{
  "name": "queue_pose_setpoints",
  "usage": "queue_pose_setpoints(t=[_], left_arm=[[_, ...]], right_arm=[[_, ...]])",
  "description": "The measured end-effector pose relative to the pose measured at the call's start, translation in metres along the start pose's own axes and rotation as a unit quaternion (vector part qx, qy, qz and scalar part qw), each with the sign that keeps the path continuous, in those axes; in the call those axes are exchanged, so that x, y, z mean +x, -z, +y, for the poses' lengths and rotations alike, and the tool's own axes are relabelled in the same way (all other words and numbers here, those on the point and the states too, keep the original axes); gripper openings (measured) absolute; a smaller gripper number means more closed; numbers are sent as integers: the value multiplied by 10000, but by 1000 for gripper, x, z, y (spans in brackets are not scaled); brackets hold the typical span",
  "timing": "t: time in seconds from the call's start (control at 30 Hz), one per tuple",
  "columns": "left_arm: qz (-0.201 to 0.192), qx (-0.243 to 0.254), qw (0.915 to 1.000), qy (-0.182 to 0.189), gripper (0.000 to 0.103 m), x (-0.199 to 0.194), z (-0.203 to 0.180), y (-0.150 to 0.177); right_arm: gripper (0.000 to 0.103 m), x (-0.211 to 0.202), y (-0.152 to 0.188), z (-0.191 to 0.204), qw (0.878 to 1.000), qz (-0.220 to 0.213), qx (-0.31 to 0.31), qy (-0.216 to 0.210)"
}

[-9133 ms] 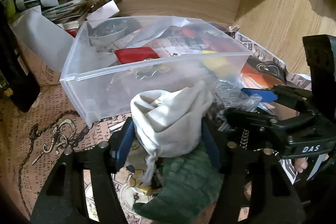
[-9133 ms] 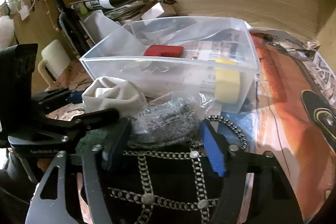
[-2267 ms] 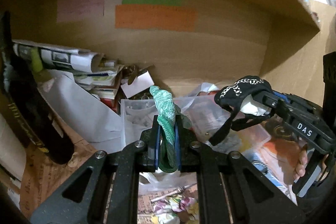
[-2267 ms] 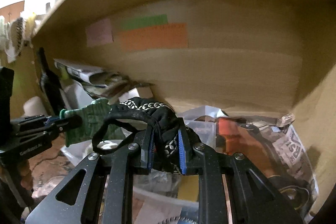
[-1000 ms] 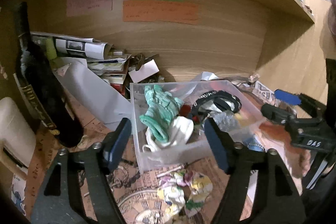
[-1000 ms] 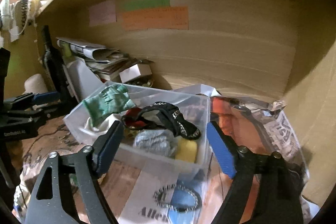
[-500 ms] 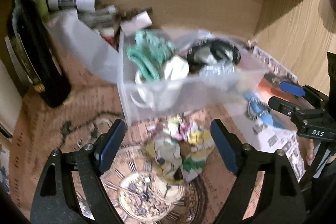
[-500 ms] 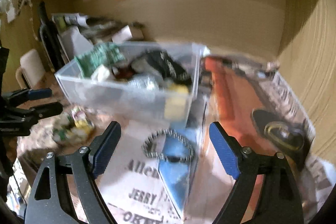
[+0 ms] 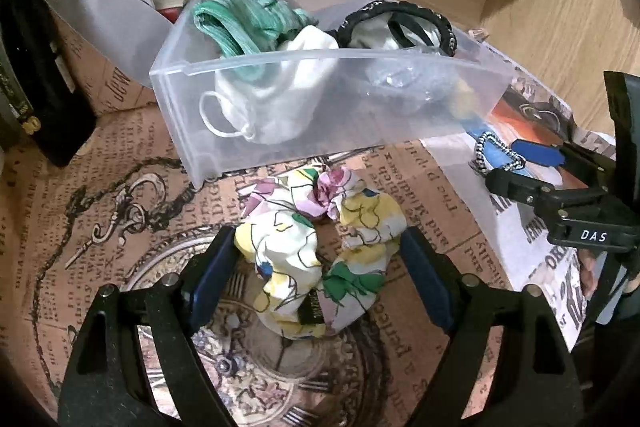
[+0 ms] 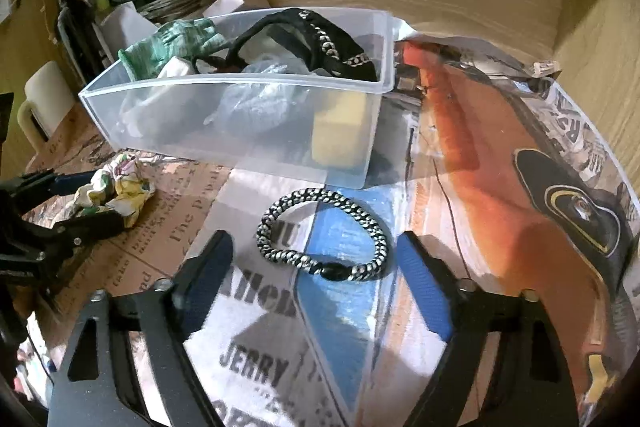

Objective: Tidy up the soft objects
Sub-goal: 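Grasp the floral yellow scarf with the left gripper, then grasp the braided bracelet with the right gripper while the left lifts the scarf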

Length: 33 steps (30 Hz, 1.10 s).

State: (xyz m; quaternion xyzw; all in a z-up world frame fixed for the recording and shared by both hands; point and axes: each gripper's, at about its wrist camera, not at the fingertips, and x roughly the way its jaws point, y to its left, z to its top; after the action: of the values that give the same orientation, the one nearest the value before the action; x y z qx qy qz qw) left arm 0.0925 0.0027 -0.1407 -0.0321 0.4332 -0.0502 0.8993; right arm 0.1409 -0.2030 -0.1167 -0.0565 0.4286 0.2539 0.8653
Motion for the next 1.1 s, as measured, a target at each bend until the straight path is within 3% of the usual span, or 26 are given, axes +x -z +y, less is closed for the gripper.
queue_pose_setpoints(t=[0.17,0.33,0.43,0.63,1.03,1.07,1.1], left_arm=[[-56,29,10000,24,62,-3,-1,-1],[-96,215,9997,62,41,-10,-9,6],[-112,270,9995,111,32,-14,-15,9],[-245,226,9992,225,28,-31,-18,10],[-994,200,9943,319,27,-74,-13,-16],[-1032,190,9940,309,27,-76,-13,-18],[-1075,175,9936,298,27,-78,-11,-19]], right_arm=[[56,1,1,2,10000,7,-71,37],[33,0,1,4,9999,-19,-110,22],[28,-2,2,3,10000,-46,-71,-5],[28,-15,3,6,9996,-279,9,-66],[23,-38,-3,11,9976,-671,-93,-131],[25,-38,-3,12,9975,-686,-82,-114],[34,-38,-3,12,9977,-662,-69,-95]])
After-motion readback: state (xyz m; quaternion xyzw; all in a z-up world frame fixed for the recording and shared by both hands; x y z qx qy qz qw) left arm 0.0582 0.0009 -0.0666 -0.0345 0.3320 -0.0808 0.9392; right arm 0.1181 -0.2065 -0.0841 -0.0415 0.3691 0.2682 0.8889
